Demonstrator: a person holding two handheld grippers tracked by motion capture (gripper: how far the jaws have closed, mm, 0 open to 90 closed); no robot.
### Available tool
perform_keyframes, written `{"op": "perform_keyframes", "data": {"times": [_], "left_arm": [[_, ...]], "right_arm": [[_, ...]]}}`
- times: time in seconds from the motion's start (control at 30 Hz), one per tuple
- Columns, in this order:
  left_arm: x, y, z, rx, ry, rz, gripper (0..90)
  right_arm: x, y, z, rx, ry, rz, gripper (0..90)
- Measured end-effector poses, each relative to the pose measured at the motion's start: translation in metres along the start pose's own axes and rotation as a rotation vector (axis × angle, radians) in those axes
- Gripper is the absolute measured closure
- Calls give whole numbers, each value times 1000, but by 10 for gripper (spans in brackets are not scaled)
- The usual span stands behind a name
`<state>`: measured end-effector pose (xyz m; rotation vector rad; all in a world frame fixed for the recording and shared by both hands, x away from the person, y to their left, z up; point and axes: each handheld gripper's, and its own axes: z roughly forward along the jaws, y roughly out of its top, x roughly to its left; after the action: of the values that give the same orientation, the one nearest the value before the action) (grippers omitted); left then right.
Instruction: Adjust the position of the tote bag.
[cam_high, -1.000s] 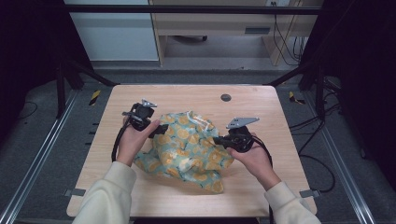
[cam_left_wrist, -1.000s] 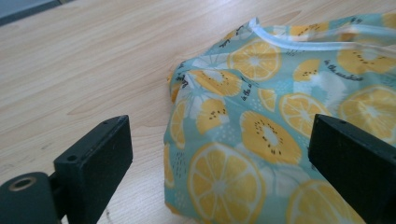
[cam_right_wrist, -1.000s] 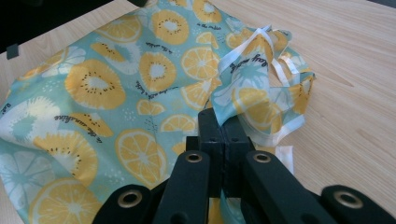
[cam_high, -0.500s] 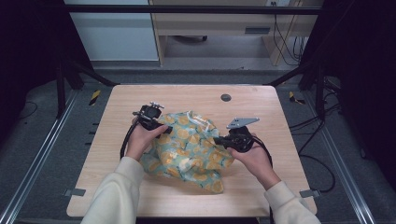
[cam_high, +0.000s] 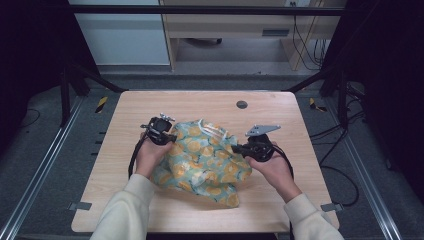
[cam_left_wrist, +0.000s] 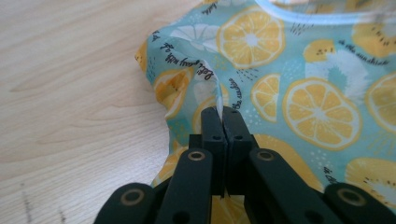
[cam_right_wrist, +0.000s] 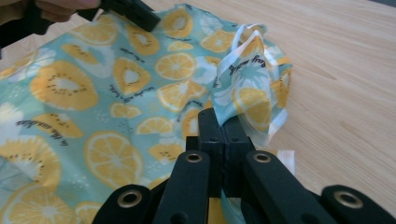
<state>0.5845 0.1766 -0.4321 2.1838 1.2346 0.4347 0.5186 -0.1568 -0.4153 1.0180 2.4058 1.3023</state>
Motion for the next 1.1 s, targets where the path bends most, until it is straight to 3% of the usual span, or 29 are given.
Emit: {"op": "perform_keyframes", "data": {"times": [0.2, 0.27, 0.43, 0.47, 0.57, 0.67, 0.73, 0.87, 0.93, 1.1], "left_arm": [[3, -4, -21, -81, 25, 17, 900], [3, -5, -23, -89, 33, 18, 900], [5, -9, -34, -149, 53, 30, 900], [6, -11, -39, -172, 57, 30, 900], [6, -13, -45, -222, 48, 30, 900], [5, -14, -49, -238, 55, 40, 900], [3, -16, -57, -257, 58, 61, 900], [3, -19, -63, -265, 38, 61, 900], [2, -21, -71, -314, 21, 59, 900], [-1, -27, -82, -375, 23, 86, 900]], "right_arm": [[-5, 0, -10, -6, -26, 12, 899], [-5, 0, -10, -7, -30, 15, 899], [-9, 1, -18, -16, -57, 1, 900], [-10, 3, -22, -7, -87, -17, 900], [-14, 5, -28, -11, -105, -15, 900], [-13, 8, -33, -27, -114, -20, 900], [-10, 11, -38, -39, -114, -39, 900], [-3, 15, -47, -56, -128, -80, 900], [-2, 16, -50, -54, -140, -94, 900], [-1, 16, -55, -69, -146, -94, 900]]}}
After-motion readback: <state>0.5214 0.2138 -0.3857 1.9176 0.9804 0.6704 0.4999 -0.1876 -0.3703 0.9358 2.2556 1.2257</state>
